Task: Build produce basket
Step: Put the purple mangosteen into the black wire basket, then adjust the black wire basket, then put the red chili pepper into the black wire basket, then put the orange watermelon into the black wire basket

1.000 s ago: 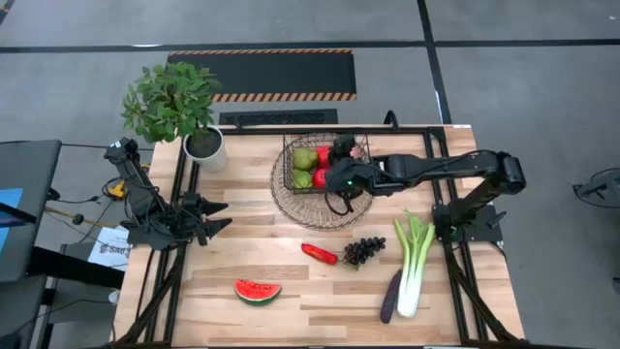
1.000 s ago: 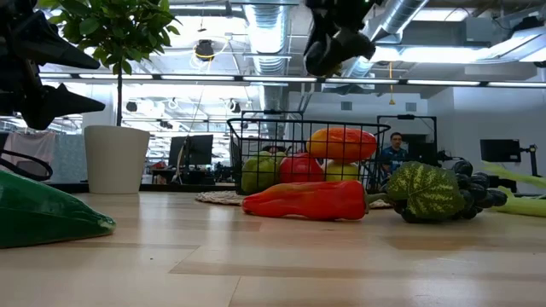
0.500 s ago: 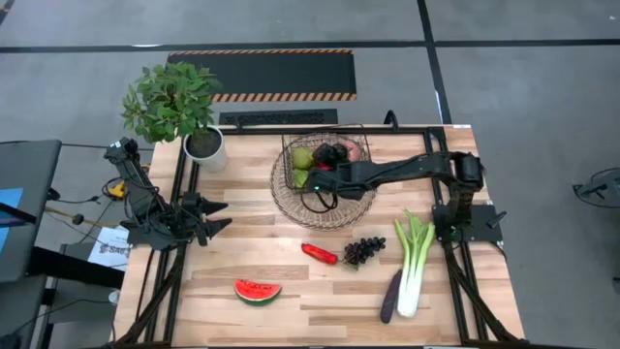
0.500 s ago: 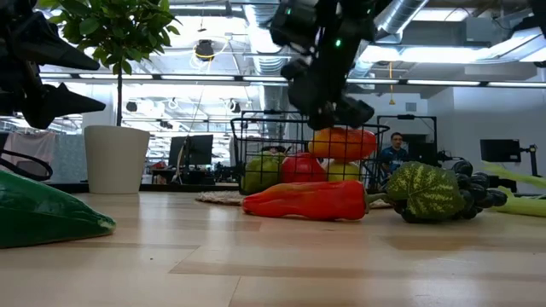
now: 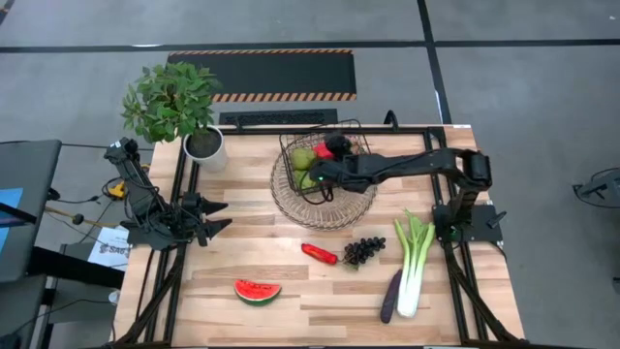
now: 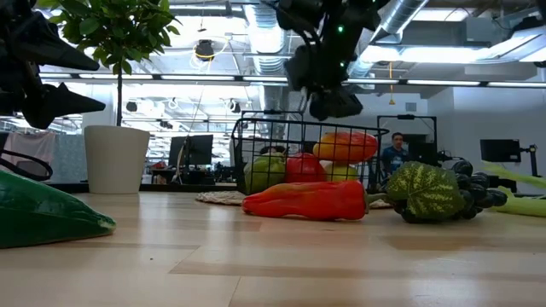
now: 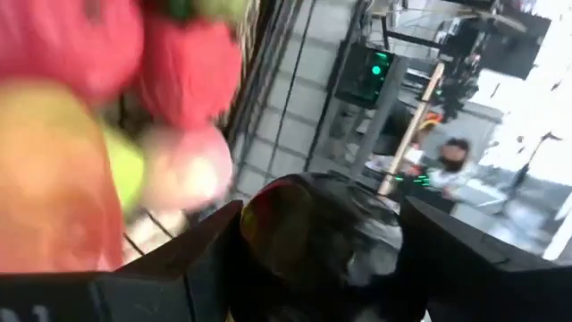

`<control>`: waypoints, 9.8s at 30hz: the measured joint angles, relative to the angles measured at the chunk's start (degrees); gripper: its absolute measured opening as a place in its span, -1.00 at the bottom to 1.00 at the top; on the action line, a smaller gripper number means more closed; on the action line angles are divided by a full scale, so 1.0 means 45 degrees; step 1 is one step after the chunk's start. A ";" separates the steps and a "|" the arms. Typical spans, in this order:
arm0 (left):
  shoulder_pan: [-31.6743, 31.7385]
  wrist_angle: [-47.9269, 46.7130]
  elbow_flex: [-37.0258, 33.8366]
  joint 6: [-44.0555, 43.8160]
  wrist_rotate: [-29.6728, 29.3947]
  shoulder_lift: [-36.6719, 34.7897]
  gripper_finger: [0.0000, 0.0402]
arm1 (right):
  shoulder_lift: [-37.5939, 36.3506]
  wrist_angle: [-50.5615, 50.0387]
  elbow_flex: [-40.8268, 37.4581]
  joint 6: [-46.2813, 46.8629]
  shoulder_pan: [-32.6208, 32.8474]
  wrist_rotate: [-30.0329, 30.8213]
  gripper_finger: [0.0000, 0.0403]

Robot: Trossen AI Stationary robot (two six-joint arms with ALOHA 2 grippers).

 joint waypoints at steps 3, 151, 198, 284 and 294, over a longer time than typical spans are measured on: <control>0.0000 0.0000 0.0000 0.0000 0.0003 -0.0003 0.70 | -0.0203 -0.0117 0.0293 0.1382 0.0039 -0.0200 0.42; -0.0005 0.0102 -0.0019 -0.0024 0.0801 0.0055 0.70 | 0.3648 -0.0347 0.0459 1.9913 0.5737 -0.9032 0.76; -0.0001 0.0092 -0.0019 -0.0034 0.0709 0.0055 0.70 | 0.3663 -0.0010 0.7207 1.5477 0.5970 -0.8433 -0.29; 0.0000 0.0010 -0.0015 -0.0136 0.1114 0.0050 0.70 | 0.2060 -0.2828 0.8094 1.7470 0.2705 -0.8845 0.20; -0.0005 0.0046 -0.0019 -0.0136 0.1493 0.0055 0.70 | 0.4530 0.3498 0.7997 1.3290 0.6056 -0.7169 0.20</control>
